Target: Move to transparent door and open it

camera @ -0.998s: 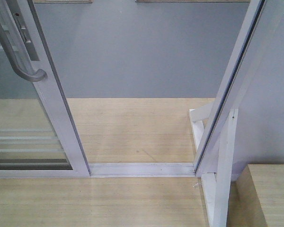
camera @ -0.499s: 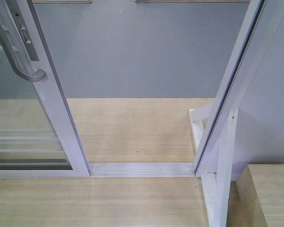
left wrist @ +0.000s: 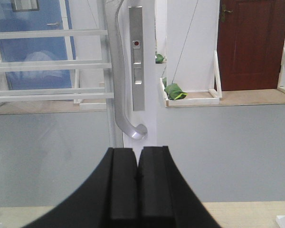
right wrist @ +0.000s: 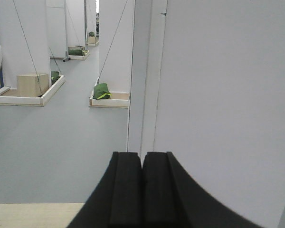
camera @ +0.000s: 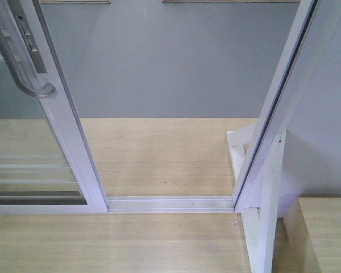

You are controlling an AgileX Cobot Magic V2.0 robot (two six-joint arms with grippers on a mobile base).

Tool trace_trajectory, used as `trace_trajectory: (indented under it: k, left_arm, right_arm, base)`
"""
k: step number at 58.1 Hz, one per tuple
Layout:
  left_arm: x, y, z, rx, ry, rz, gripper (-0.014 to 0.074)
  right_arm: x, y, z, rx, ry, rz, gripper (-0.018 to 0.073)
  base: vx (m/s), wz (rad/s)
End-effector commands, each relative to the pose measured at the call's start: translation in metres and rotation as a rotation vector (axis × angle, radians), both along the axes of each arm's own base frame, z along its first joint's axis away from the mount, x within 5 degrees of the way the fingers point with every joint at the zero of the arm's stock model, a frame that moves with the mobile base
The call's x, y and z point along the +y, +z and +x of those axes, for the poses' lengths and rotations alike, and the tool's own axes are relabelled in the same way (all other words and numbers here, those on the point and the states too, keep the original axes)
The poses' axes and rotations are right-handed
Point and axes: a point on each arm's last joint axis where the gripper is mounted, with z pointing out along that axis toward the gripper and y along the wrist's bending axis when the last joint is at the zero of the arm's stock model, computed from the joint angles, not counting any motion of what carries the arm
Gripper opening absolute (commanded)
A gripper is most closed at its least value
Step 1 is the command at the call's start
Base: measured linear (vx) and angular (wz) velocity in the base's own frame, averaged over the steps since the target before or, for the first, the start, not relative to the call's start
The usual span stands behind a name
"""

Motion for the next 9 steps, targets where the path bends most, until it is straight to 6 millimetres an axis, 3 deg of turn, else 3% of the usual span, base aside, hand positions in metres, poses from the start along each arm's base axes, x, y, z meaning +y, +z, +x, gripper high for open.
trace_trajectory:
  k: [1,9]
  left_arm:
    - [-0.0006,-0.0028,0.0002,-0.059,-0.009,-0.007,-0.0006]
    - [-0.0006,-0.0028,0.0002,-0.059,-0.009,-0.007,-0.0006]
  right_arm:
    - [0.0001,0.0040,-0.0010,-0.082,0.000,-0.019,-0.0008]
    - [0.0001,0.0040,-0.0010,-0.082,0.000,-0.019,-0.0008]
  base:
    - [0.00,0.00]
    - [0.00,0.00]
